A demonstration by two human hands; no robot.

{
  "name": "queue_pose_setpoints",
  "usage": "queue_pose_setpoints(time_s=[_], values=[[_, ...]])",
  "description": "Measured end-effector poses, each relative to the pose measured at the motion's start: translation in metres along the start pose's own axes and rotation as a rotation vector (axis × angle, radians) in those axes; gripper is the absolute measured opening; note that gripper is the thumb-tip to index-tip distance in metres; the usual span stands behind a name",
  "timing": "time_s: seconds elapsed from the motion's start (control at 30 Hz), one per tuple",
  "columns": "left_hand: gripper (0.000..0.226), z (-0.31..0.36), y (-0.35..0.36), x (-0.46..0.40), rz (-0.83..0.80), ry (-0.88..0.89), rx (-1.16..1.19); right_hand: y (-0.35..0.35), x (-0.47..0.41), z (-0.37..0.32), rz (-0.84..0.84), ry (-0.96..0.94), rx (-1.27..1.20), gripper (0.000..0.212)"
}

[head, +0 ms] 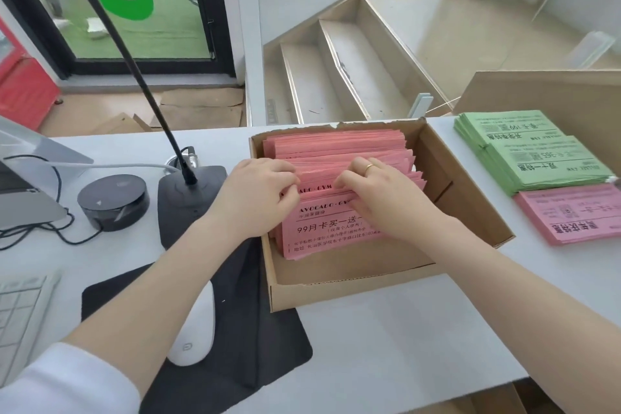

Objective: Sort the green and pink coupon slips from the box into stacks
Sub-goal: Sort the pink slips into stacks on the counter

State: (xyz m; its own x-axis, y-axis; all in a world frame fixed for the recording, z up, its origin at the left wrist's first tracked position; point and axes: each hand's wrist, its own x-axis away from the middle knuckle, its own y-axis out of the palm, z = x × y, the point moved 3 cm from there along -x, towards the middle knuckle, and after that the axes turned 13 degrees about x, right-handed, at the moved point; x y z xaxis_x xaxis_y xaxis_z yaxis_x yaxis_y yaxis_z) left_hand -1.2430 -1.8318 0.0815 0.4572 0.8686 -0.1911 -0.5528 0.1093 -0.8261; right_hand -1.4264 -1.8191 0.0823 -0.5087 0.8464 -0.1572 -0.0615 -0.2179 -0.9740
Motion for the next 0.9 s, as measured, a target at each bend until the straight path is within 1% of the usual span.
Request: queue_pose_setpoints(time_s=[0.1, 0.2, 0.27, 0.3, 0.37, 0.4, 0.47, 0.53, 0.57, 0.6, 0.67, 0.7, 0.77, 0.8, 0.9], values=[[0.064, 0.0, 0.002, 0.002, -0.01, -0.004, -0.009, 0.003, 0.003, 0.0, 0.011, -0.04, 0.035, 0.039], [0.064, -0.002, 0.003, 0.0, -0.021, -0.015, -0.039, 0.005, 0.004, 0.002, 0.029, -0.039, 0.03, 0.041], [0.072, -0.001, 0.003, -0.001, -0.029, -0.015, -0.061, 0.004, 0.004, 0.001, 0.044, -0.033, 0.048, 0.036], [0.076, -0.001, 0.002, -0.001, -0.037, -0.015, -0.067, 0.005, 0.004, 0.0, 0.018, -0.038, 0.062, 0.031], [0.079, 0.001, 0.002, 0.002, -0.056, 0.005, -0.043, 0.006, 0.007, -0.001, -0.107, -0.065, 0.103, 0.019], [0.079, 0.003, 0.001, 0.005, -0.065, 0.025, -0.002, 0.007, 0.009, -0.001, -0.169, -0.076, 0.129, 0.014], [0.074, 0.011, 0.0, 0.014, -0.109, 0.025, 0.141, 0.003, 0.013, 0.0, -0.195, -0.087, 0.153, 0.01], [0.065, 0.021, 0.002, 0.025, -0.151, -0.016, 0.323, -0.006, 0.018, 0.002, -0.093, -0.072, 0.127, 0.008], [0.058, 0.028, 0.003, 0.029, -0.123, -0.01, 0.392, -0.012, 0.021, 0.004, -0.007, -0.07, 0.092, 0.008], [0.05, 0.034, 0.003, 0.033, -0.054, 0.009, 0.422, -0.02, 0.023, 0.005, 0.058, -0.073, 0.069, 0.009], [0.03, 0.049, 0.0, 0.04, 0.144, 0.034, 0.484, -0.042, 0.03, 0.006, 0.174, -0.059, 0.003, 0.013], [0.025, 0.058, -0.003, 0.044, 0.248, 0.022, 0.543, -0.055, 0.035, 0.006, 0.208, -0.048, -0.023, 0.015], [0.033, 0.076, -0.01, 0.052, 0.414, 0.0, 0.67, -0.081, 0.047, 0.006, 0.299, -0.013, -0.069, 0.02], [0.037, 0.085, -0.012, 0.056, 0.452, -0.01, 0.743, -0.096, 0.055, 0.006, 0.34, 0.019, -0.104, 0.022], [0.037, 0.115, -0.009, 0.074, 0.475, -0.018, 0.946, -0.131, 0.09, 0.014, 0.394, 0.096, -0.13, 0.028]])
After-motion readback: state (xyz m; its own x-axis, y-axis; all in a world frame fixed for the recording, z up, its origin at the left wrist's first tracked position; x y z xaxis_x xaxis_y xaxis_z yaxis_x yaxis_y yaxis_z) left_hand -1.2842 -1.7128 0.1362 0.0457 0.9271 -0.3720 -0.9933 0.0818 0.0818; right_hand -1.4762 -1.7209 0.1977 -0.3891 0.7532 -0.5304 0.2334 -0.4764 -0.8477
